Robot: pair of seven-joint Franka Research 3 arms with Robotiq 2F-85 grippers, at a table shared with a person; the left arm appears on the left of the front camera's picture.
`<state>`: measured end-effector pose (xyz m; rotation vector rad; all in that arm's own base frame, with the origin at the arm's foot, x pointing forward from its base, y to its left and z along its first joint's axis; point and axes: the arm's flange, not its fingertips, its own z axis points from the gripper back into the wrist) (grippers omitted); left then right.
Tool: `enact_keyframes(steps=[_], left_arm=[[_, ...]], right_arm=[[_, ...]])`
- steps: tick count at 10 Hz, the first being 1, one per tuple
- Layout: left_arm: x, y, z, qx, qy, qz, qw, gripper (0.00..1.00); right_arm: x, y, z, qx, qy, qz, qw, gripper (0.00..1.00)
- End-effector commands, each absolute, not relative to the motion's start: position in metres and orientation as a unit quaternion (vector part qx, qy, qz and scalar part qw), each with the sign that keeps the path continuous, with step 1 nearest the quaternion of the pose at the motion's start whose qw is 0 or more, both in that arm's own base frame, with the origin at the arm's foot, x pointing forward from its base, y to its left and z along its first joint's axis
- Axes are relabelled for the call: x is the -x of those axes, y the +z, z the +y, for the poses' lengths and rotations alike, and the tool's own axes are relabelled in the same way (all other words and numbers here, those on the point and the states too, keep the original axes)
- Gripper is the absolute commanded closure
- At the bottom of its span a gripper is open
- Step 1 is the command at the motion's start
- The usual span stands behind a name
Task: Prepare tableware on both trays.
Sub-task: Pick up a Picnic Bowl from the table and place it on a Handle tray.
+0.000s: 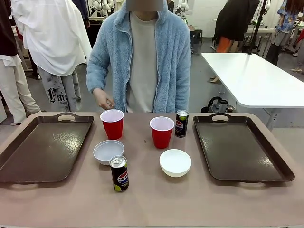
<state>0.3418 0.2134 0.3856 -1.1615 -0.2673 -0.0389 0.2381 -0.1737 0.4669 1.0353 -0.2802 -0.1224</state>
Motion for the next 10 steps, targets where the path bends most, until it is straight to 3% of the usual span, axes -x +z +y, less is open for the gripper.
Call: enact_keyframes(steps=[1,3,5,8,10], left_arm=[[-0.343,0.389,0.216,0.554,-0.014,-0.129,0.822,0.00],[-0.343,0.389,0.216,0.554,-0.014,-0.129,0.822,0.00],[-0.343,0.389,0.216,0.554,-0.014,-0.129,0.822,0.00],[-0.343,0.389,0.216,0.554,-0.014,-0.129,0.822,0.00],[-0.343,0.389,0.216,0.554,-0.014,-0.129,0.822,0.00]], right_arm=[[-0.238,0.467,-0.175,-0.494,-0.060,-0.135,0.857,0.00],[-0.238,0.467,-0.174,-0.493,-0.058,-0.133,0.858,0.00],[-0.268,0.507,-0.142,-0.485,-0.077,-0.077,0.868,0.00],[-0.316,0.559,-0.066,-0.332,-0.082,0.011,0.940,0.00],[-0.372,0.547,-0.032,-0.252,-0.103,0.052,0.961,0.00]])
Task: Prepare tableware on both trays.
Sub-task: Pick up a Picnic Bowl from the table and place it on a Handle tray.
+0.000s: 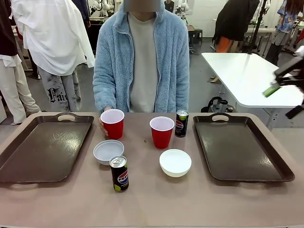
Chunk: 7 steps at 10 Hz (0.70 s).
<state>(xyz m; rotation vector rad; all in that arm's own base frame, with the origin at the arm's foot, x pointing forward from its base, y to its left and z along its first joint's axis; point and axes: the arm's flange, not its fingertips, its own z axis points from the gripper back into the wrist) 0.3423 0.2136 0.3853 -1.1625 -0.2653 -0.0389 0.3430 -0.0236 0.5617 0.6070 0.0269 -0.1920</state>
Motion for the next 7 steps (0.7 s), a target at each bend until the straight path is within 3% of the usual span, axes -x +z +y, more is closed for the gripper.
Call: enact_keyframes(steps=[1,2,4,5,7], left_arm=[[-0.343,0.389,0.216,0.554,-0.014,-0.129,0.822,0.00],[-0.343,0.389,0.216,0.554,-0.014,-0.129,0.822,0.00],[-0.343,0.389,0.216,0.554,-0.014,-0.129,0.822,0.00],[-0.343,0.389,0.216,0.554,-0.014,-0.129,0.822,0.00],[-0.343,0.389,0.216,0.554,-0.014,-0.129,0.822,0.00]], right_arm=[[-0.391,0.527,-0.008,-0.198,-0.107,0.065,0.972,0.00],[-0.401,0.506,0.015,-0.159,-0.104,0.063,0.980,0.00],[-0.415,0.471,0.066,-0.170,-0.075,0.045,0.982,0.00],[-0.404,0.497,0.029,-0.177,-0.092,0.056,0.978,0.00],[-0.404,0.497,0.029,-0.177,-0.092,0.056,0.978,0.00]])
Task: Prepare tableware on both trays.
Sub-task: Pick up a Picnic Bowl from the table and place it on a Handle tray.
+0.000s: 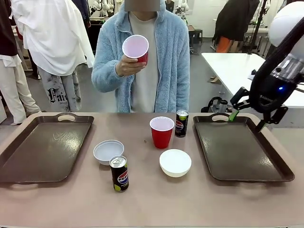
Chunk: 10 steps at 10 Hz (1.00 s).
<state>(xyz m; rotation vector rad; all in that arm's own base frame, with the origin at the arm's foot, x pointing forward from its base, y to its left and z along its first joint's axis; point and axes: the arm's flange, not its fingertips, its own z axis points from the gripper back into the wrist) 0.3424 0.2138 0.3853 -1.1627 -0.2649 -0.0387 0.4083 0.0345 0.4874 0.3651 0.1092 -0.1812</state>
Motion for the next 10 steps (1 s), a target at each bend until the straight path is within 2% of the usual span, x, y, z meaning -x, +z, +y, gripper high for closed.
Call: enact_keyframes(steps=[1,3,4,7,10], left_arm=[[-0.343,0.389,0.216,0.554,-0.014,-0.129,0.822,0.00],[-0.343,0.389,0.216,0.554,-0.014,-0.129,0.822,0.00],[-0.343,0.389,0.216,0.554,-0.014,-0.129,0.822,0.00],[-0.343,0.389,0.216,0.554,-0.014,-0.129,0.822,0.00],[-0.343,0.389,0.216,0.554,-0.014,-0.129,0.822,0.00]], right_arm=[[-0.404,0.497,0.029,-0.177,-0.092,0.056,0.978,0.00],[-0.405,0.494,0.026,-0.186,-0.095,0.052,0.977,0.00],[-0.398,0.487,0.054,-0.154,-0.059,0.029,0.986,0.00],[-0.390,0.444,0.123,-0.093,-0.066,0.003,0.993,0.00],[-0.387,0.423,0.164,-0.077,-0.046,-0.014,0.996,0.00]])
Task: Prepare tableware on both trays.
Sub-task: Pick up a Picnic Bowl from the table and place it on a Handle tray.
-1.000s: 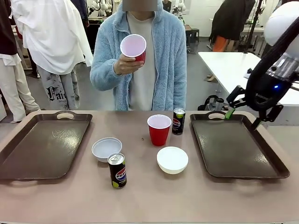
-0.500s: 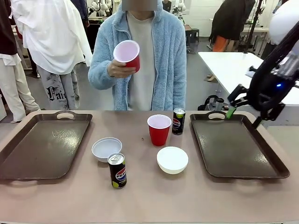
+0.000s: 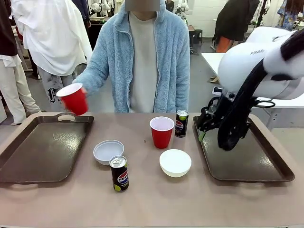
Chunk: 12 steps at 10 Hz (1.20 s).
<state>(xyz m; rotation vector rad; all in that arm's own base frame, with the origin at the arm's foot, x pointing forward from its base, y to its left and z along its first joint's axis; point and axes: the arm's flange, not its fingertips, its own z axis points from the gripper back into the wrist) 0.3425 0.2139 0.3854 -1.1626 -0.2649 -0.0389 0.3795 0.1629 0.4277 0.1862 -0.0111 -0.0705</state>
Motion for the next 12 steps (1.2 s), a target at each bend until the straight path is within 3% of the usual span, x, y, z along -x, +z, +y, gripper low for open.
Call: enact_keyframes(steps=[1,9,10,11,12], left_arm=[[-0.343,0.389,0.216,0.554,-0.014,-0.129,0.822,0.00],[-0.343,0.389,0.216,0.554,-0.014,-0.129,0.822,0.00],[-0.343,0.389,0.216,0.554,-0.014,-0.129,0.822,0.00],[-0.343,0.389,0.216,0.554,-0.014,-0.129,0.822,0.00],[-0.343,0.389,0.216,0.554,-0.014,-0.129,0.822,0.00]], right_arm=[[-0.396,0.419,0.175,-0.077,-0.042,-0.016,0.996,0.00],[-0.419,0.343,0.261,-0.013,0.071,0.058,0.996,0.00],[-0.420,0.338,0.260,-0.012,0.084,0.072,0.994,0.60],[-0.421,0.334,0.255,-0.012,0.086,0.082,0.993,0.60],[-0.422,0.332,0.253,-0.013,0.085,0.085,0.993,1.00]])
